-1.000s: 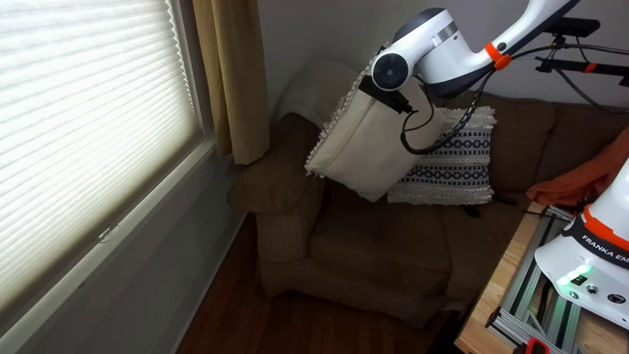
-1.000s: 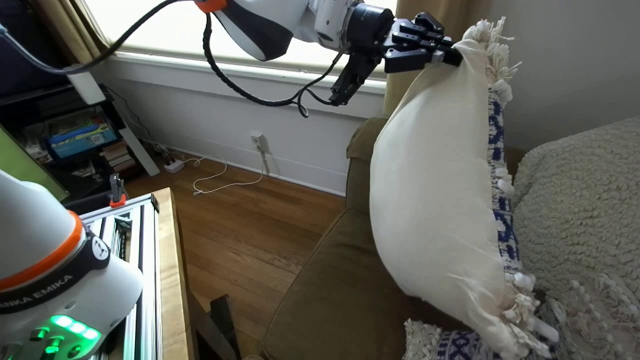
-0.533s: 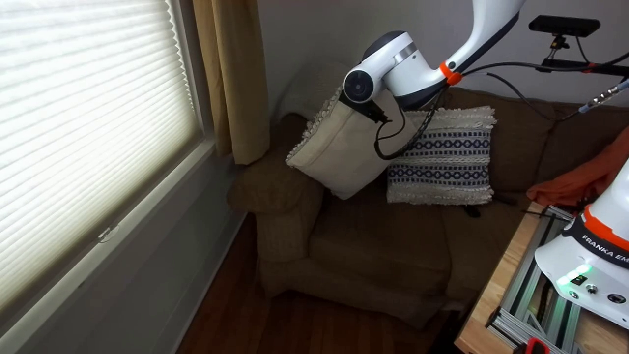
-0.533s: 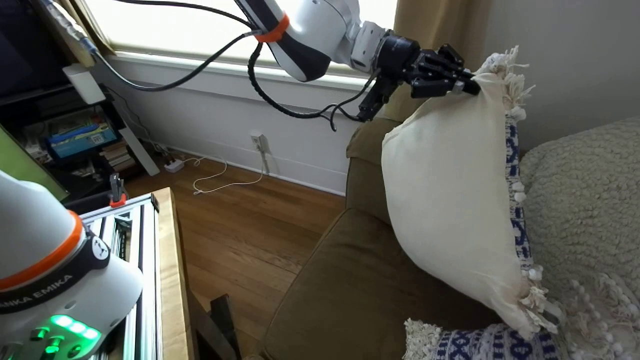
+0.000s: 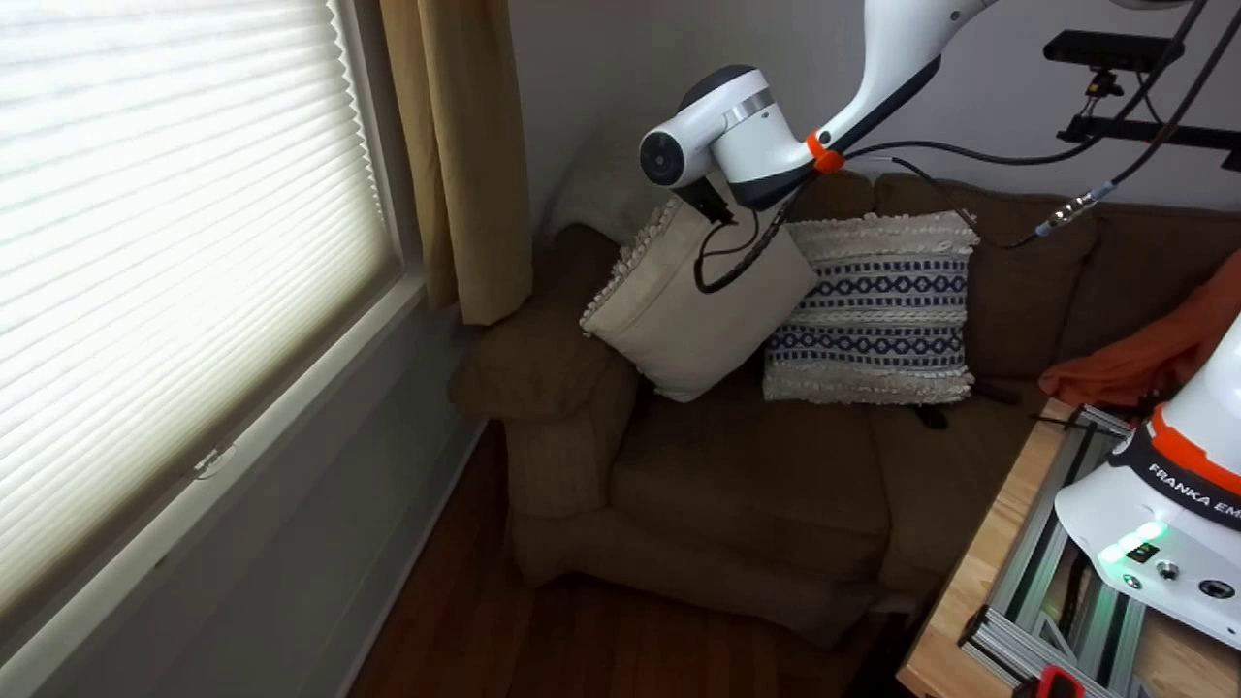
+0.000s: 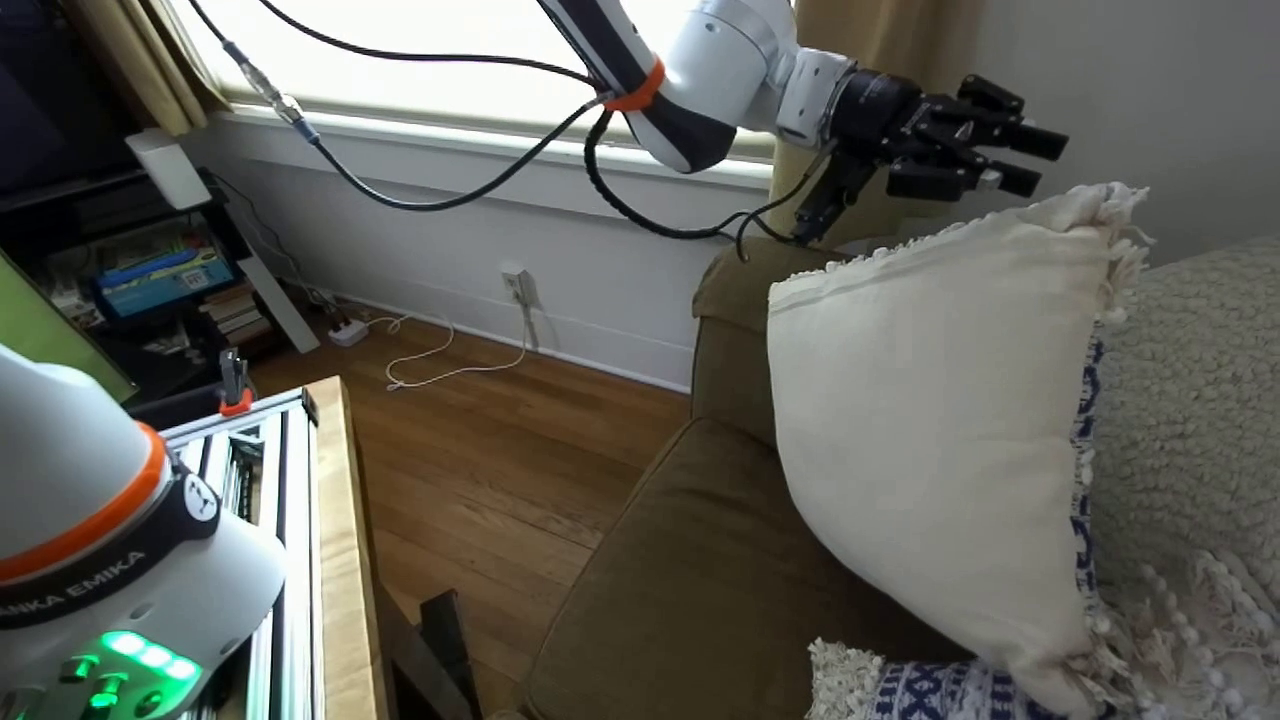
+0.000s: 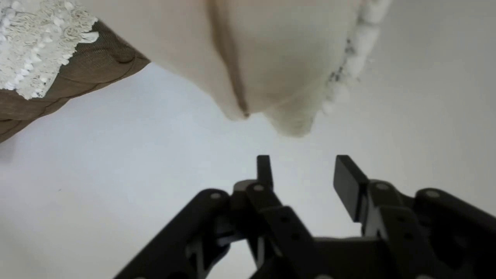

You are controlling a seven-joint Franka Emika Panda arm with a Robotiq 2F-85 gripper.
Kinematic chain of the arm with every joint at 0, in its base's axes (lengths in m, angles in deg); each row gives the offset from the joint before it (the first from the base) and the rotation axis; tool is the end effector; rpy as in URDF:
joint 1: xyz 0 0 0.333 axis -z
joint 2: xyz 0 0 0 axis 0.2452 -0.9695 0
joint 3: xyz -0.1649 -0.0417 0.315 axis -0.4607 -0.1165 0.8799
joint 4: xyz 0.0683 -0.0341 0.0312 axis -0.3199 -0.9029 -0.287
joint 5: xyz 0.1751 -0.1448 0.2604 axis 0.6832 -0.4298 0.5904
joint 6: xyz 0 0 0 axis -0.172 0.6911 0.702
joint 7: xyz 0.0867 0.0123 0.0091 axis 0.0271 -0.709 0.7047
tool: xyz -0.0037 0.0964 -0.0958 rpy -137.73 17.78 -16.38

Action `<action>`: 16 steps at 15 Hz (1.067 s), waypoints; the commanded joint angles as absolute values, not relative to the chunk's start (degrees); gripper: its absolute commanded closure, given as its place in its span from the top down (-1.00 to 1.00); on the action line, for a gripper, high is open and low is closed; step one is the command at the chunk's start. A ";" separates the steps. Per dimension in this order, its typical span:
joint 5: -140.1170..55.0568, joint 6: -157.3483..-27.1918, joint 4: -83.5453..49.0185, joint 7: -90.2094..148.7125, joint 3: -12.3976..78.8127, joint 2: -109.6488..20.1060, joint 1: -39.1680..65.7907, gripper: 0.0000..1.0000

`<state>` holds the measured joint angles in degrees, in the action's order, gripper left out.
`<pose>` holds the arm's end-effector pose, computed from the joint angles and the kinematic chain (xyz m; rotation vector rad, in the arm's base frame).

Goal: Pick the pillow at the left cushion boxing of the chair and move it forward next to the blue and white pillow

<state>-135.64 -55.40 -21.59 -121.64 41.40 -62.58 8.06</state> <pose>0.6761 -0.0103 0.3608 1.3183 -1.4419 1.7101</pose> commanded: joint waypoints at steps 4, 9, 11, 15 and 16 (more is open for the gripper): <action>-126.65 -55.87 -21.25 -118.44 42.92 -64.53 9.00 0.99; -117.45 -60.65 -25.95 -110.88 44.29 -60.76 9.78 1.00; -114.29 -62.62 -27.01 -109.12 44.23 -59.01 9.88 1.00; -104.83 -69.03 -30.70 -100.55 44.54 -52.77 11.12 1.00; -102.08 -70.41 -31.51 -98.12 44.49 -51.24 11.33 1.00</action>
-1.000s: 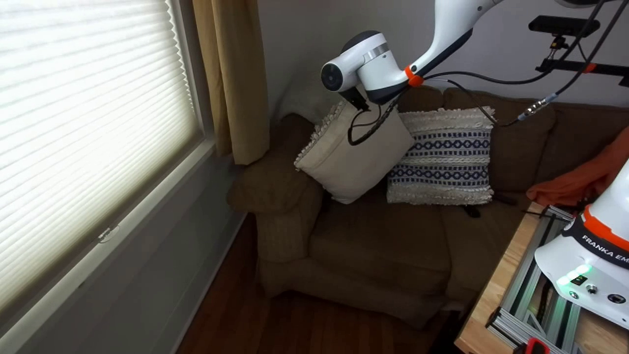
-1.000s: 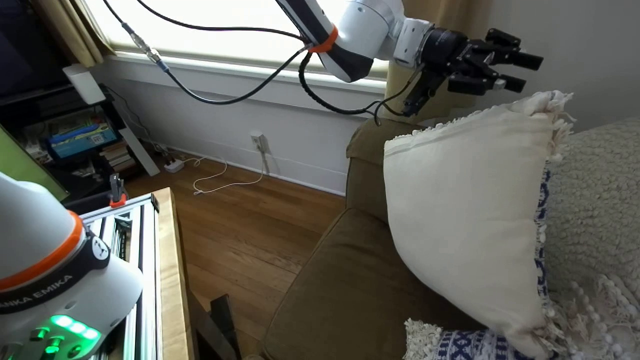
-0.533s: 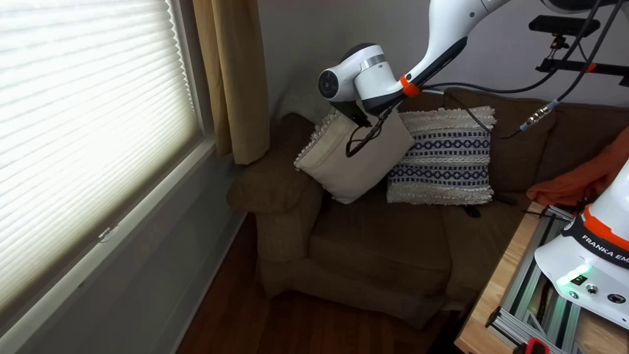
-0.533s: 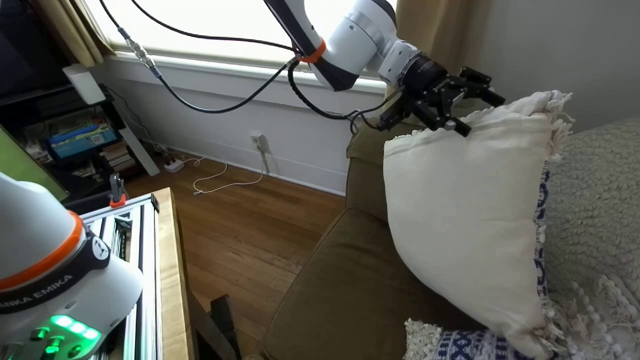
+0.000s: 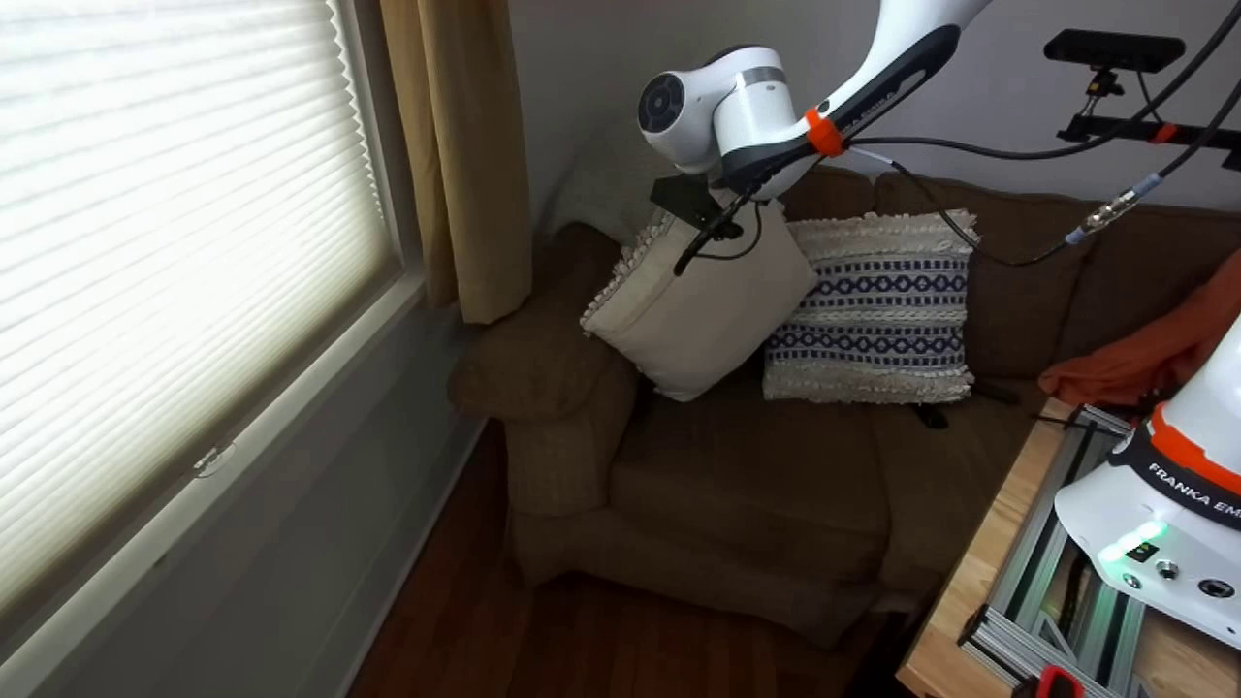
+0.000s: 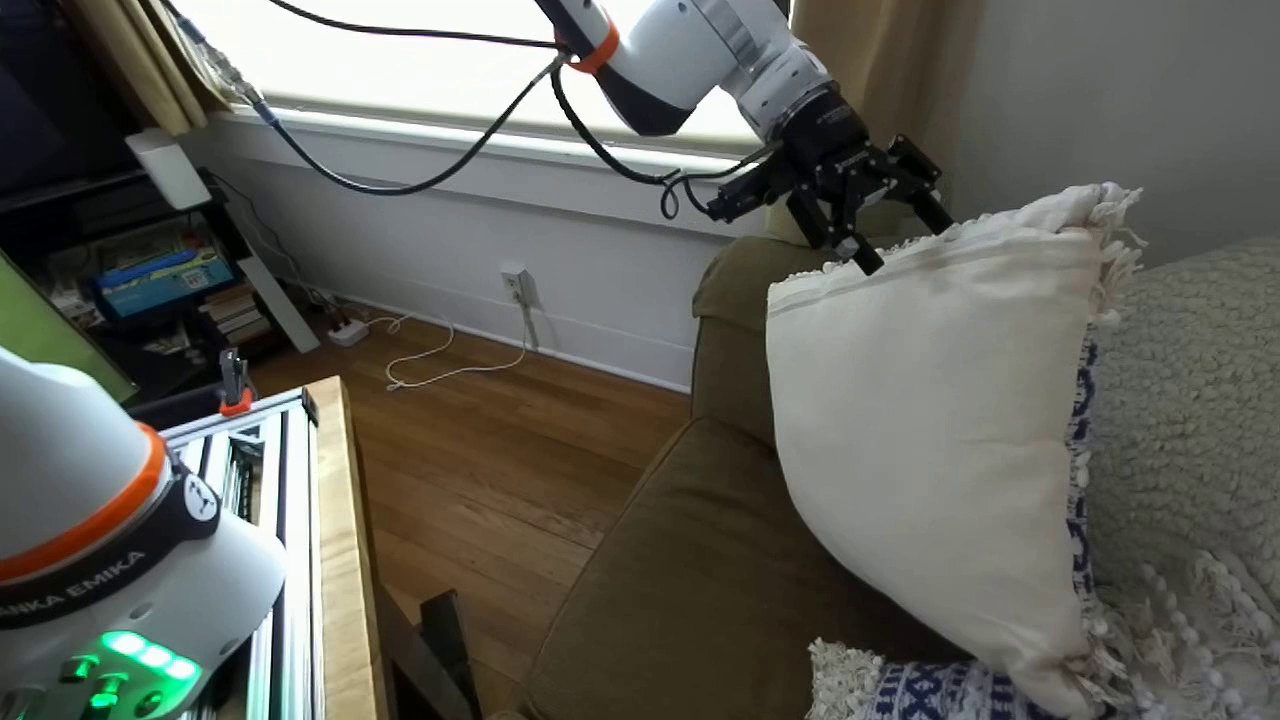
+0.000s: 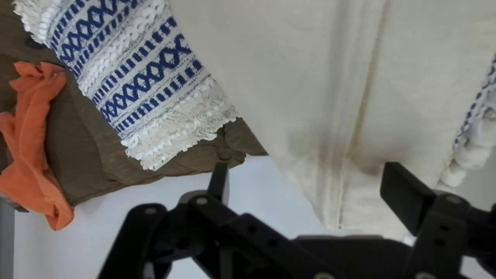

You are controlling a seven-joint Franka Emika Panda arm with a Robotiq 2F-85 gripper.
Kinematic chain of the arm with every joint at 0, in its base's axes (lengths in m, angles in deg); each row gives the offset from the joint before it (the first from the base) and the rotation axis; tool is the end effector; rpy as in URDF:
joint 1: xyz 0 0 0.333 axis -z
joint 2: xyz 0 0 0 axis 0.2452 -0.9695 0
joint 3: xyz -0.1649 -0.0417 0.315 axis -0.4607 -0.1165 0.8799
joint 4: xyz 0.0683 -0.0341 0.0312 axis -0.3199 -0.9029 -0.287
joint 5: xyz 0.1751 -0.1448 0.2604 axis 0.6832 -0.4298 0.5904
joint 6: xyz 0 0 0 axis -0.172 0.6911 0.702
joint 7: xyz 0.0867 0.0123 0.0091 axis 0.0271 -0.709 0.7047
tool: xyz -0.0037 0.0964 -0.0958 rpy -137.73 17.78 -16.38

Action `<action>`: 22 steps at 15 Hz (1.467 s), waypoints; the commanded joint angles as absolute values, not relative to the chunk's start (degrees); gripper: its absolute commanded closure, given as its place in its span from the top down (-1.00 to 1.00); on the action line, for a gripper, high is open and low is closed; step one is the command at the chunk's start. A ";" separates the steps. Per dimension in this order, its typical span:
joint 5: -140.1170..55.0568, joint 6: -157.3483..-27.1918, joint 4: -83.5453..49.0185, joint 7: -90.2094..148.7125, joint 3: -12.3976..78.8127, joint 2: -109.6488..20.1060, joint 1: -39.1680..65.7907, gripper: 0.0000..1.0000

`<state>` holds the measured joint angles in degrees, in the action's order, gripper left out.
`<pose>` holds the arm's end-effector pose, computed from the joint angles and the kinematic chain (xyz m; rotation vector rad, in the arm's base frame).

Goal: Pick the pillow at the left cushion boxing of the chair and move it forward next to the blue and white pillow

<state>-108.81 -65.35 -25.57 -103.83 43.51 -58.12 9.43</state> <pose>0.6363 0.0176 0.3346 1.6481 -1.6395 1.1081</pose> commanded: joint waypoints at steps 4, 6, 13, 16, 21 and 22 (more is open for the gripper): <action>-88.49 -73.85 -37.51 -90.51 43.87 -42.66 11.73 1.00; -80.70 -73.57 -40.71 -88.67 43.31 -38.31 11.45 1.00; -62.77 -70.25 -53.31 -94.46 40.14 -23.36 11.60 1.00; -59.84 -69.16 -57.55 -97.05 38.12 -18.13 13.79 1.00; -54.42 -66.16 -62.37 -101.31 36.25 -9.33 17.91 1.00; -53.06 -65.08 -63.39 -102.41 36.18 -7.32 18.63 1.00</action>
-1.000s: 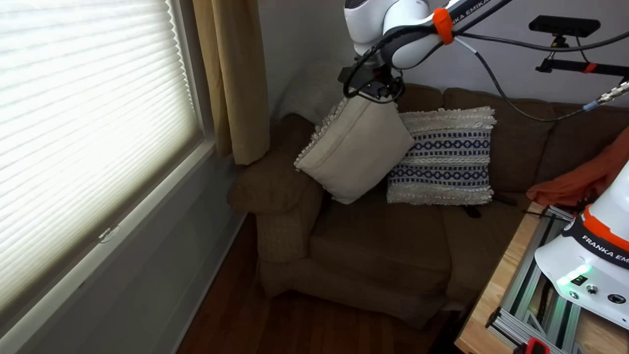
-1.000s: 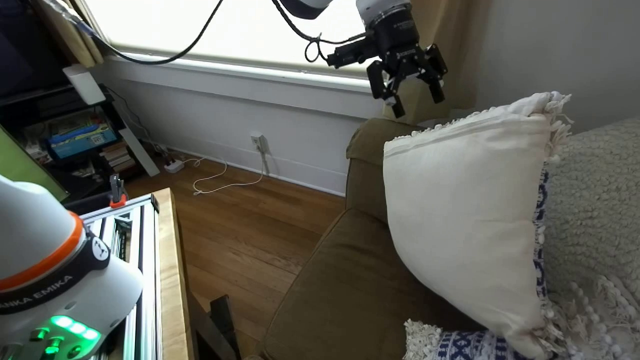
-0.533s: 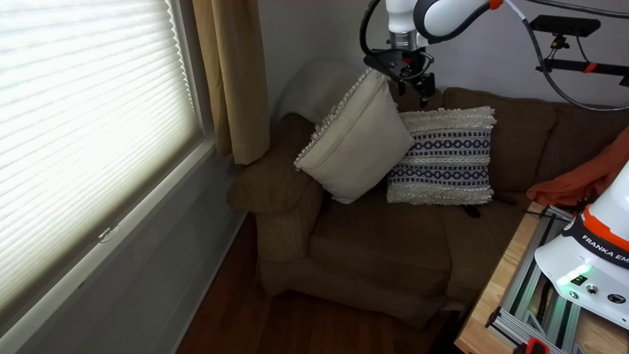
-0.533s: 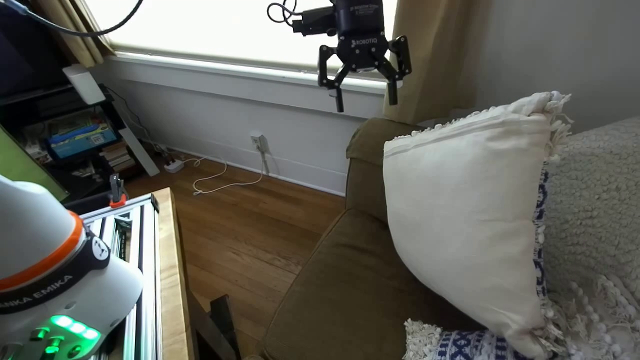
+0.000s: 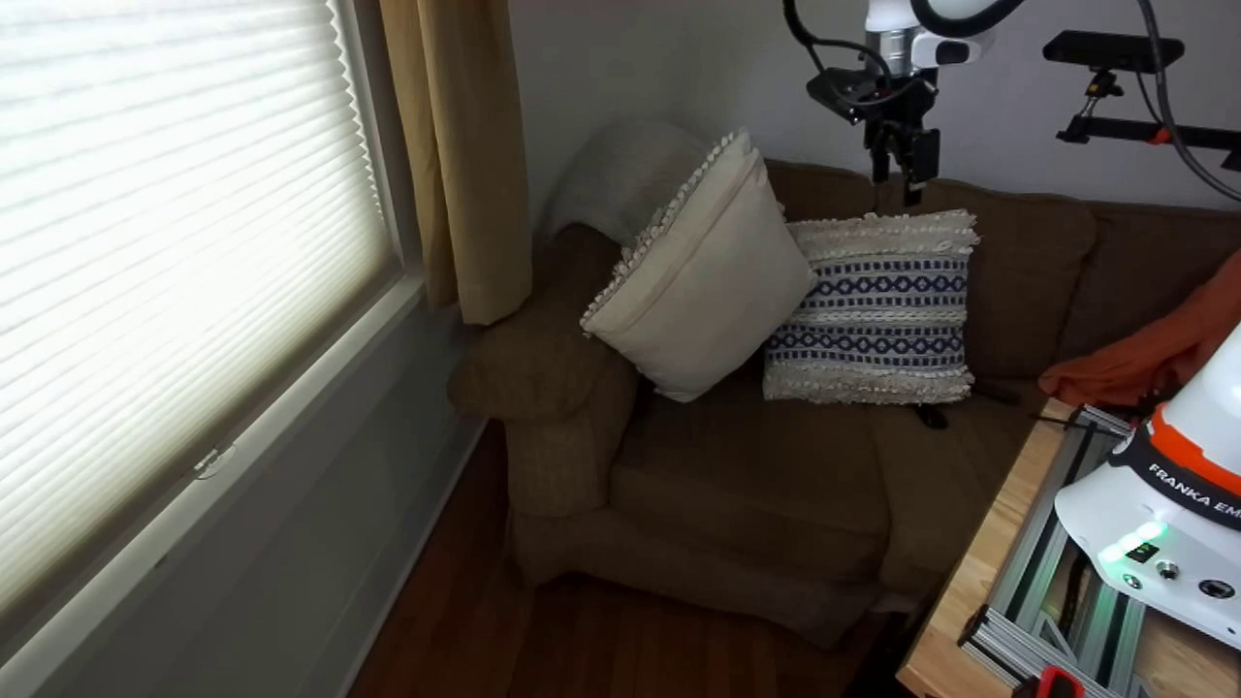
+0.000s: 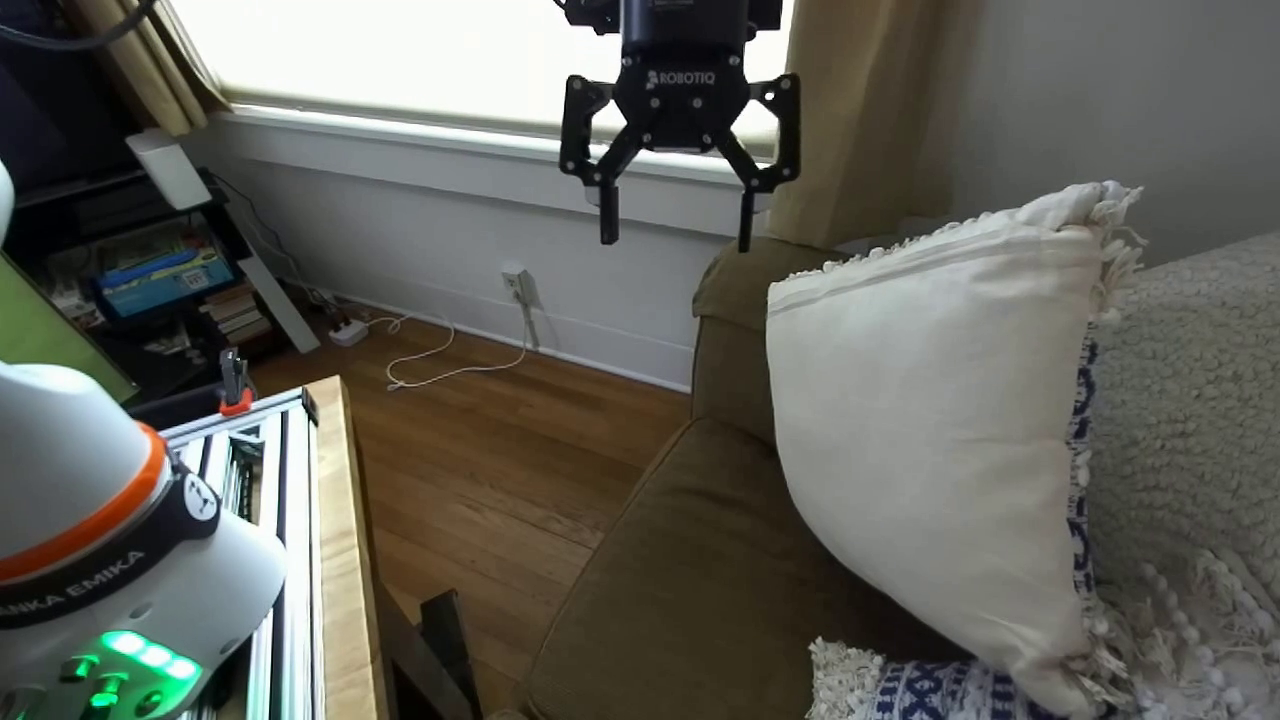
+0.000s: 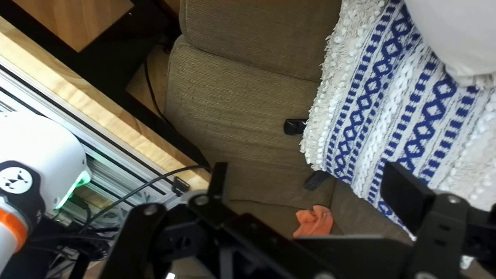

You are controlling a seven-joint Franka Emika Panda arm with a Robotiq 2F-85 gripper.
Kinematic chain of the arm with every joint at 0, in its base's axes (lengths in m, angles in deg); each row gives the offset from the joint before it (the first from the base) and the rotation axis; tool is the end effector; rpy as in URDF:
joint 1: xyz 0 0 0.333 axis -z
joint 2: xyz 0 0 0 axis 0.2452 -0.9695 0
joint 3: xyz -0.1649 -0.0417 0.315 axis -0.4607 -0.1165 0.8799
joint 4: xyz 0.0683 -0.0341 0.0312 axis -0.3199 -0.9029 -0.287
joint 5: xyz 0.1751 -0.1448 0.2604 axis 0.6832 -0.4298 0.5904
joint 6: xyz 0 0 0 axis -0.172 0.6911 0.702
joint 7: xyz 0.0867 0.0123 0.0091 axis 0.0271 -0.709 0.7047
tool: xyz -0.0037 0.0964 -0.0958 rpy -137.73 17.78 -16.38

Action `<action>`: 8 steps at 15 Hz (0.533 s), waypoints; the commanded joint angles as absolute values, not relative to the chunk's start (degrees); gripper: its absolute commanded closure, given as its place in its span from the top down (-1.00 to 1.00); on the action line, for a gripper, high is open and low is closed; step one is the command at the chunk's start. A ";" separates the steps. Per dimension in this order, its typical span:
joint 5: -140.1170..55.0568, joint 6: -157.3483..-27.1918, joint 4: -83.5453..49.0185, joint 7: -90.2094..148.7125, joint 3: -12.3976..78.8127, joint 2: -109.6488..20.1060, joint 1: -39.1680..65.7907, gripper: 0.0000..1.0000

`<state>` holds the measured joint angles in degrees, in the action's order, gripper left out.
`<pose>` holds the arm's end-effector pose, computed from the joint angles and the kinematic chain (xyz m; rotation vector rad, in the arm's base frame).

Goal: Pick the pillow at the left cushion boxing of the chair and move it forward next to the blue and white pillow

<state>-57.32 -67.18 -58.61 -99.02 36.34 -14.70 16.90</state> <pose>0.3883 -0.0543 0.4570 1.2289 -2.5670 0.2471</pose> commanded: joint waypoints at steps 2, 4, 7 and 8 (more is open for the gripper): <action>-50.20 -62.09 -66.54 -105.27 36.45 -1.97 19.79 1.00; -46.98 -58.62 -70.35 -109.07 37.15 4.12 20.59 1.00; -49.11 -59.15 -68.36 -100.45 38.14 1.63 20.60 1.00; -48.87 -59.12 -70.34 -98.87 38.67 4.37 20.40 1.00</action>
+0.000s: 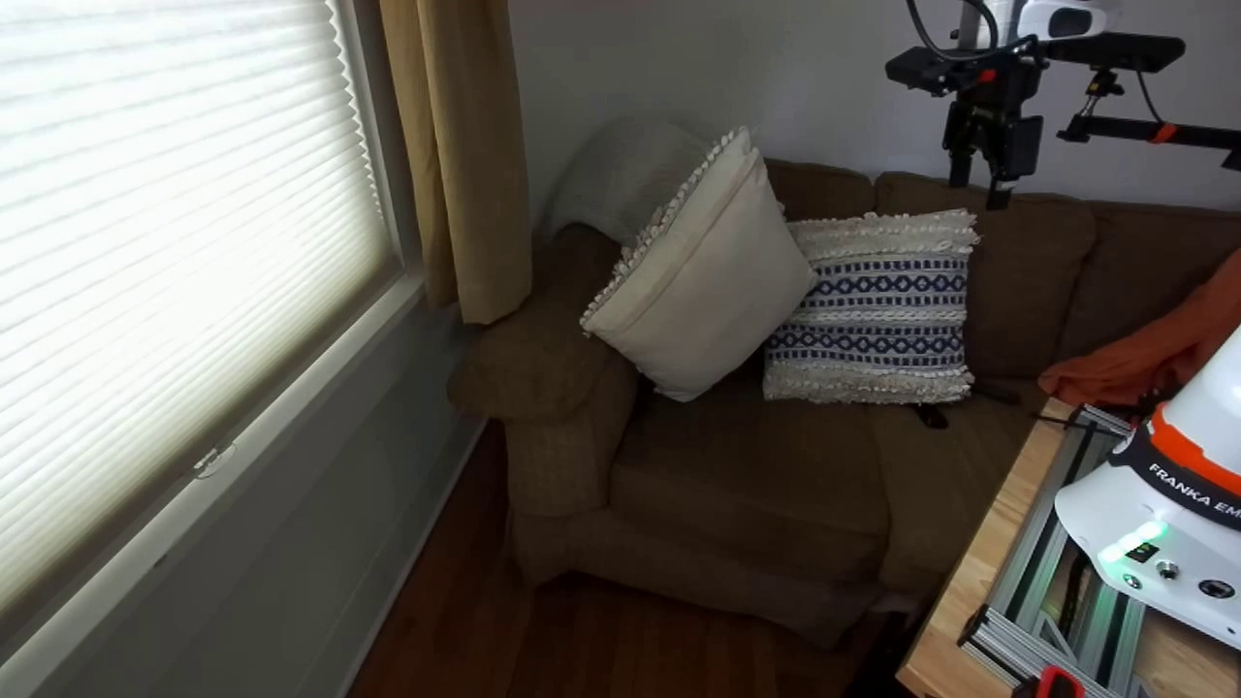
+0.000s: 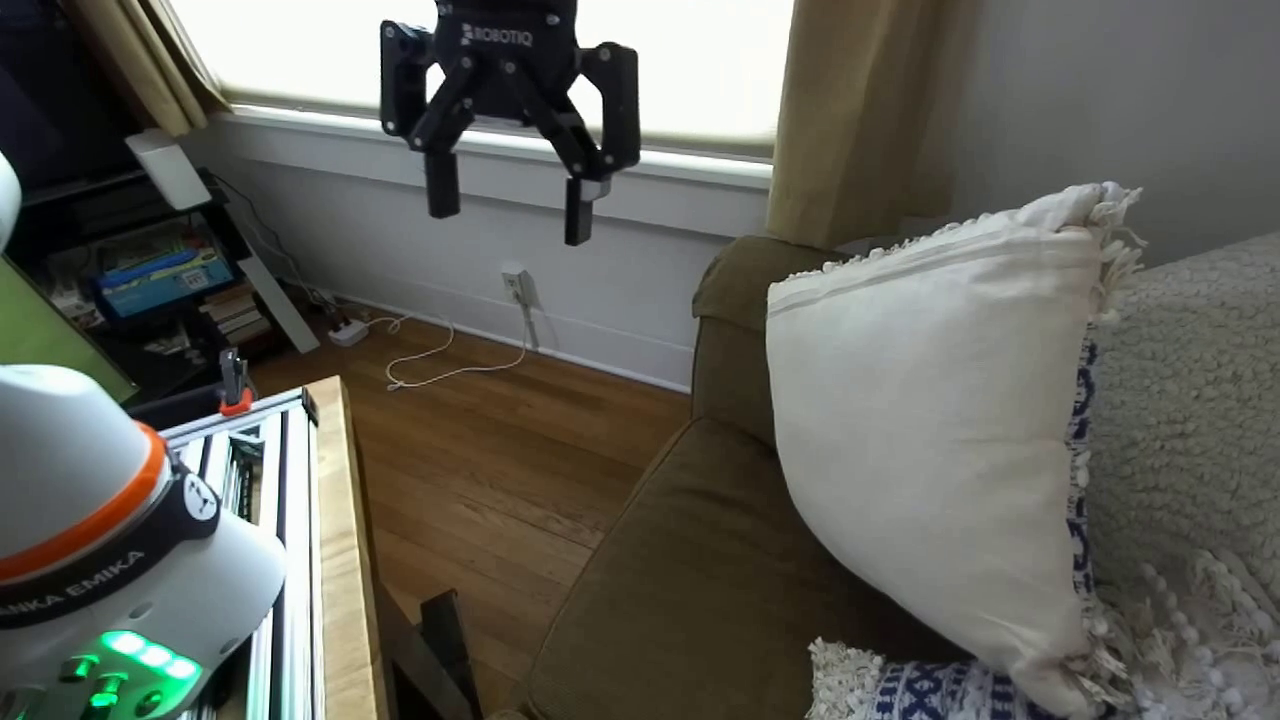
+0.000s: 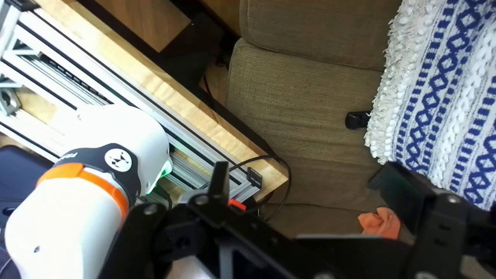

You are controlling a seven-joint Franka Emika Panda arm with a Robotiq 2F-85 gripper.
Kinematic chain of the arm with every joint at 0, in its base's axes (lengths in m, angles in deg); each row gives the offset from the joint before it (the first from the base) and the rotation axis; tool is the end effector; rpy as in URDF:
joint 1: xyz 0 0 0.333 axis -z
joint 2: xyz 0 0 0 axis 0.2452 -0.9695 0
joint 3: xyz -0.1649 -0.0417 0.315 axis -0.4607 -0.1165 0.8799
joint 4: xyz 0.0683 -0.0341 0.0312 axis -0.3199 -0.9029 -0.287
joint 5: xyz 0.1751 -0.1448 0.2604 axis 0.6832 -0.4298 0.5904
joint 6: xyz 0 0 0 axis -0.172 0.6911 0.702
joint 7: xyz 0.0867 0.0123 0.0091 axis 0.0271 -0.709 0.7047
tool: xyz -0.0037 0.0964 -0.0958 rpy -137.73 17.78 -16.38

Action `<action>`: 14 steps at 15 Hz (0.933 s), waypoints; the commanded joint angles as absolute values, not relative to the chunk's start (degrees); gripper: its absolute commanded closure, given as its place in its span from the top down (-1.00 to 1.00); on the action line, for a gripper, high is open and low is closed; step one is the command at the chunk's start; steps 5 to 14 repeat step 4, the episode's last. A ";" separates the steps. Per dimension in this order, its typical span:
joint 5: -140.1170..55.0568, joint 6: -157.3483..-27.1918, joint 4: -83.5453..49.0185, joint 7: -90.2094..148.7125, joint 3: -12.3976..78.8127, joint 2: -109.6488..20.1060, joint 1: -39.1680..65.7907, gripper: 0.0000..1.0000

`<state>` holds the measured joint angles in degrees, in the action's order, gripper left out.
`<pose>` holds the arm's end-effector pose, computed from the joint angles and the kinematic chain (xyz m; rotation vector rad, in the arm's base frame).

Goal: Pick the pillow at the left cushion boxing of the chair and move it forward next to the blue and white pillow

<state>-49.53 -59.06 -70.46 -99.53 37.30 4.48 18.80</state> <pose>0.2740 -0.0414 0.4752 1.1066 -2.6677 0.0942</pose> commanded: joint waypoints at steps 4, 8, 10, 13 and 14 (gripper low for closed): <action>-48.64 -59.15 -73.61 -97.43 39.29 8.96 20.09 1.00; -48.64 -59.15 -73.61 -97.43 39.29 8.96 20.09 1.00; -48.64 -59.15 -73.61 -97.43 39.29 8.96 20.09 1.00; -48.64 -59.15 -73.61 -97.43 39.29 8.96 20.09 1.00; -48.64 -59.15 -73.61 -97.43 39.29 8.96 20.09 1.00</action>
